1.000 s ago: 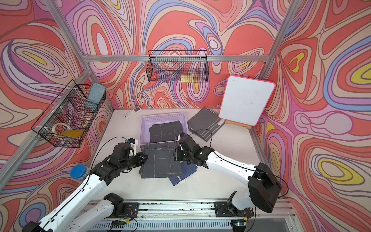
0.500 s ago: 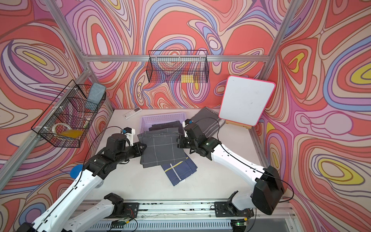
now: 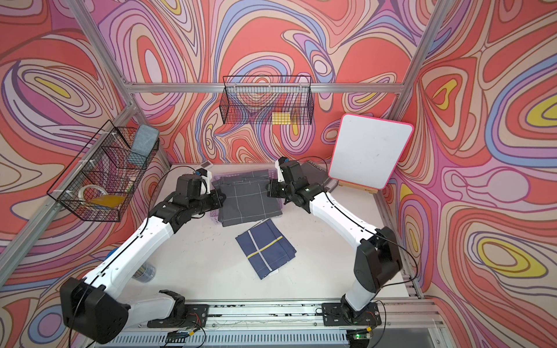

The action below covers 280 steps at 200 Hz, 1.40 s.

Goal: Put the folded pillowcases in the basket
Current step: Place the pillowcase in the basket.

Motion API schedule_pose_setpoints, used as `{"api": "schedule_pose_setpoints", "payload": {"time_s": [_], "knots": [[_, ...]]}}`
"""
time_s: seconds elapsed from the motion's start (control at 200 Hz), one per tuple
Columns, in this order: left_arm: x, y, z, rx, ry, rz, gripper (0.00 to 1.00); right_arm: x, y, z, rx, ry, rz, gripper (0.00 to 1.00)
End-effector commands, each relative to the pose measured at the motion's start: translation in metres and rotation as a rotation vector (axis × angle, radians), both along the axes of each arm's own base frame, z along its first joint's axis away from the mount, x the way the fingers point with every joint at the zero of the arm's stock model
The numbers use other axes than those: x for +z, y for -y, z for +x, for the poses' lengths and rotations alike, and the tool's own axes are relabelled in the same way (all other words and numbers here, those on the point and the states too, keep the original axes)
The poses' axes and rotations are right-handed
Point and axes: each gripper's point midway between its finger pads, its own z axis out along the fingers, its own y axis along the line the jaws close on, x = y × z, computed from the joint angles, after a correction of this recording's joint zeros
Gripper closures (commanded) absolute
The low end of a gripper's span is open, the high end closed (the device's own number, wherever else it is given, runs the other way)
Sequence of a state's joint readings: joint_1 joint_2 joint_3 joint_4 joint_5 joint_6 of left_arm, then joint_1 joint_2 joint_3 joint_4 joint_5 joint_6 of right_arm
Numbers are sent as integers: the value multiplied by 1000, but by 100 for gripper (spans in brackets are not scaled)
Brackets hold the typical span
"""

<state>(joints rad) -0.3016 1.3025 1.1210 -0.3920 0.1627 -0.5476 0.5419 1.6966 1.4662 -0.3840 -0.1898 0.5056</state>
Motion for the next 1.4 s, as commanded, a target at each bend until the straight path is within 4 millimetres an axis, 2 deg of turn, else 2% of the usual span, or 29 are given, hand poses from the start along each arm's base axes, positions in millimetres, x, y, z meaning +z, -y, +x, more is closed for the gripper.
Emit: {"api": "schedule_pose_setpoints", "payload": {"time_s": [0.0, 0.025, 0.26, 0.355, 0.536, 0.706, 0.946, 1.152, 1.397], "knots": [[18, 0, 29, -29, 101, 11, 100, 7, -9, 22, 30, 47, 16, 100], [17, 0, 33, -32, 106, 15, 100, -5, -12, 29, 31, 29, 6, 100], [-3, -12, 76, -16, 103, 60, 100, -29, -18, 74, 23, -10, 36, 100], [-14, -20, 92, -2, 84, 41, 100, -37, -20, 88, 19, -18, 43, 100], [-32, -21, 113, -15, 56, 24, 100, -57, -21, 106, 7, -48, 35, 100], [-51, -19, 124, -30, 11, 35, 100, -80, -24, 111, 12, -92, 33, 100], [-80, -22, 128, -32, -41, 64, 100, -109, -24, 113, 7, -137, 20, 100], [-100, -22, 128, -35, -86, 56, 100, -116, -21, 118, -6, -155, 23, 100], [-106, -24, 130, -28, -102, 53, 100, -119, -18, 120, -13, -162, 25, 100]]}}
